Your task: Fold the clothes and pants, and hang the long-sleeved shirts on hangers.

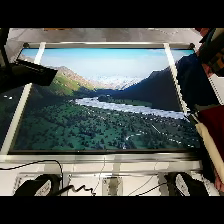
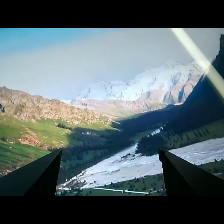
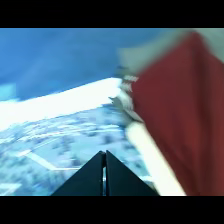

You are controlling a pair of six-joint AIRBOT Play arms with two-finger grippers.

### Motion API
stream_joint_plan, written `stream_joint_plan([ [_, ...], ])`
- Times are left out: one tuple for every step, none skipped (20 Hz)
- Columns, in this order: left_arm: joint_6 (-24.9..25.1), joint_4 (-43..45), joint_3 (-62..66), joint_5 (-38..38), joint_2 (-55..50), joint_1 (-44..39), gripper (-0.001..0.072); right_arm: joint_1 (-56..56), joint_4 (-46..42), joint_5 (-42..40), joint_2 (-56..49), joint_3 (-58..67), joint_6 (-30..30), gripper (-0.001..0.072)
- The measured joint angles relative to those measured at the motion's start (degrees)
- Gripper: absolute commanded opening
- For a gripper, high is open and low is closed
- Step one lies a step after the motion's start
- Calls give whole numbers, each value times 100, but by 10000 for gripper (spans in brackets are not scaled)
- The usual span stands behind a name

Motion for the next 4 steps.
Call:
stream_joint_plan([
  [0,0,0,0,0,0,695,385,-68,-13,0,0,-2,19],
  [0,0,0,0,0,0,695,741,-142,-35,0,0,-7,19],
  [0,0,0,0,0,0,695,1005,-170,-33,0,0,-13,19],
  [-2,0,0,0,0,0,695,1226,-173,-33,0,0,-15,19],
])
